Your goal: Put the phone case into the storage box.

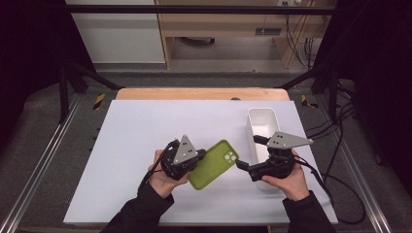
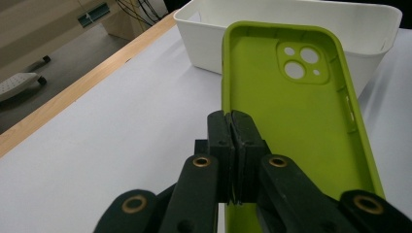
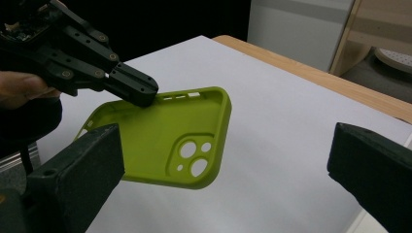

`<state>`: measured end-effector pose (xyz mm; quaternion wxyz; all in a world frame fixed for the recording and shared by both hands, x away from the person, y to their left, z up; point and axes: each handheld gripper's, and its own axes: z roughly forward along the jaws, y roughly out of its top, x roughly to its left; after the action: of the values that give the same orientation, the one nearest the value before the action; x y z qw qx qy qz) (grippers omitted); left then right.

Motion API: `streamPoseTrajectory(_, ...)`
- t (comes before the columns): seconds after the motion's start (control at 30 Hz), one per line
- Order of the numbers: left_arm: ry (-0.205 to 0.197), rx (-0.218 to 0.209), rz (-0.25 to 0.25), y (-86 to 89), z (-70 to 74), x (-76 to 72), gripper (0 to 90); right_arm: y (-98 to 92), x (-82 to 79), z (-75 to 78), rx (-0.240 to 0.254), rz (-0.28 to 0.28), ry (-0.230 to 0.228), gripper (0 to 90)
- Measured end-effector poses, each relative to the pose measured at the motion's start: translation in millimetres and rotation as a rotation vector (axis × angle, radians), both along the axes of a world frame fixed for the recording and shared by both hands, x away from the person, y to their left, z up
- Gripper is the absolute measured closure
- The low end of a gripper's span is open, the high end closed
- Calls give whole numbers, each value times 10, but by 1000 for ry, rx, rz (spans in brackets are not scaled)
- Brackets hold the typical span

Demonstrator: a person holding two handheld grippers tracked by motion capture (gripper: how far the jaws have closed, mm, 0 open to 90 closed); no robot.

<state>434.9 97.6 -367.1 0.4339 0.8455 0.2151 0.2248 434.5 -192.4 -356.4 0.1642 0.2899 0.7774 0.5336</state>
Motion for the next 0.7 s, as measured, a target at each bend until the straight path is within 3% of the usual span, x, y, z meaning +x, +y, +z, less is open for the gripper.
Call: streamPoseTrajectory(0.7,-23,19,-32,-32,3,-54,884,188,149,141,-90,12,65,14)
